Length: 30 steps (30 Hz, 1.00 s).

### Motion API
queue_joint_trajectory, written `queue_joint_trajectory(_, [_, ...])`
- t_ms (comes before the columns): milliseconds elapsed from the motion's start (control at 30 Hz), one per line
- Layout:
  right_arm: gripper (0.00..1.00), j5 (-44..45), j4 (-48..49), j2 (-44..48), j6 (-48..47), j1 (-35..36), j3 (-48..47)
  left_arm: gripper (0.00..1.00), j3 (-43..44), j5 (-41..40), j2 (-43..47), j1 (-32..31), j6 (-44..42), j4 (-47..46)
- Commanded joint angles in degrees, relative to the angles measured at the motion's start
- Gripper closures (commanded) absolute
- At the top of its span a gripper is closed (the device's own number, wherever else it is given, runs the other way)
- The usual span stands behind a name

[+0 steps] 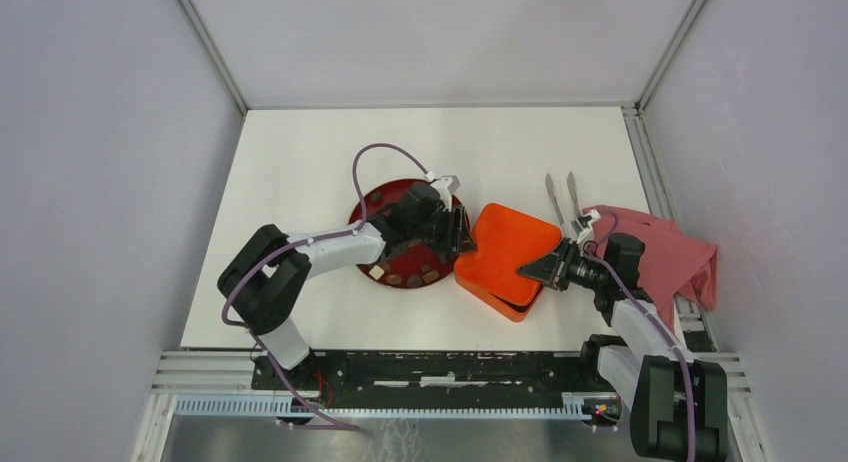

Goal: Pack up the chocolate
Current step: Close the box lid on the packing box.

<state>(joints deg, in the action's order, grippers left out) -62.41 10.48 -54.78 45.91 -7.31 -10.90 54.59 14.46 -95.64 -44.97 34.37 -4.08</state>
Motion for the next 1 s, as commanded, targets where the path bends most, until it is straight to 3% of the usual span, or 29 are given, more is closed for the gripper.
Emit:
queue_joint_trajectory(0, [0.79, 1.6, -2.2, 1.0, -3.8, -0.4, -2.3, 0.45, 3.7, 2.4, -1.7, -0.7, -3.2, 1.1])
queue_joint_trajectory(633, [0.68, 5.1, -13.1, 1.0, -14.3, -0.4, -7.0, 0.45, 10.9, 1.2, -5.5, -1.2, -7.0, 8.3])
queue_joint_trajectory(967, [0.56, 7.6, -19.4, 0.9, -19.2, -0.6, -9.3, 0.45, 13.0, 1.9, -7.2, -1.2, -7.7, 9.2])
